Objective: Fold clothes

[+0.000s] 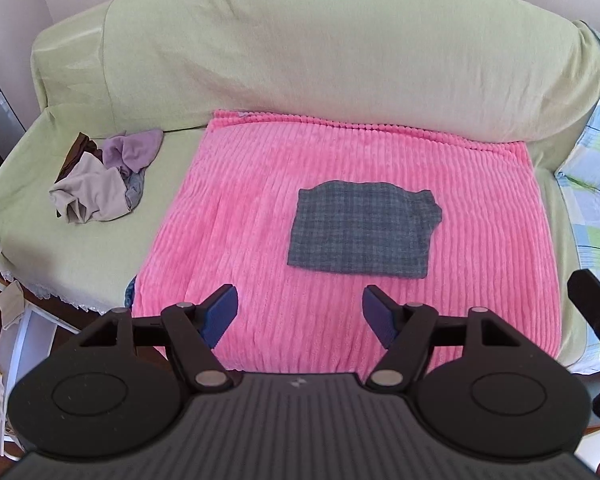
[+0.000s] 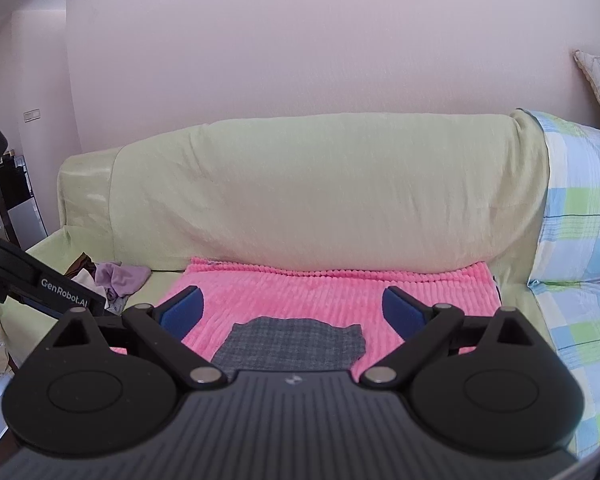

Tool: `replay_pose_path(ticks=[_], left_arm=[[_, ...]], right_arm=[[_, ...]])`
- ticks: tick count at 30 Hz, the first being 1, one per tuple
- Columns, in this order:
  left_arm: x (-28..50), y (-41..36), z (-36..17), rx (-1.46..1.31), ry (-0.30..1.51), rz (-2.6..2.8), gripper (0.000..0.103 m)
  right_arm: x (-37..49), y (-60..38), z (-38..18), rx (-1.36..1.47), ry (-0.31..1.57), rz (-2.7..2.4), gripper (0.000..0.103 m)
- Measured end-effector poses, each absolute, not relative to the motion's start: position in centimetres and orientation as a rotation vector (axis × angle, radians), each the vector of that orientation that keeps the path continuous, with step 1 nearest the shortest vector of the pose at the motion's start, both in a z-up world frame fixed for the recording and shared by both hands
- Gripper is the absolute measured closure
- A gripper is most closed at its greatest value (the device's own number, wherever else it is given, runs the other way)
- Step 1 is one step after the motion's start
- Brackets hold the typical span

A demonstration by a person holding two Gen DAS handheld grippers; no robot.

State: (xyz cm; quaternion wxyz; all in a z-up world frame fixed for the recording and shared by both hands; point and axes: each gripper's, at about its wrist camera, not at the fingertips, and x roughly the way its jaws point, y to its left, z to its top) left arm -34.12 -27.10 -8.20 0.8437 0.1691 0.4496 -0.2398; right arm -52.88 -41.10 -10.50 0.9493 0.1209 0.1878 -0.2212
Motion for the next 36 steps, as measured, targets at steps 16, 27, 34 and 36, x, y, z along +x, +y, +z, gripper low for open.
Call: replay_pose_path(ticks=[16,27,34,36], left_arm=[[-35.1,-29.8,-7.9,0.374,0.937,-0.512,0.032],[-34.6,-31.4,-8.4,0.391,0.956,-0.496,0.032],[-34.1,-32.1,-9.7,0.414,0.985,-0.492,0.023],[-33.9,-31.8,-10.6,0.422,1.008,-0.491,0.023]], right_arm=[[-53.9,-43.3,-9.9,0.257,0.339,-0.429,0.006],[-53.6,-44.3,-10.5,0.260,0.350,-0.416,0.005],[-53.0,-44.6,-11.0,0.236,0.374,-0.408,0.004],[-52.8,-44.6,-11.4,0.224,0.386,-0.405,0.004]])
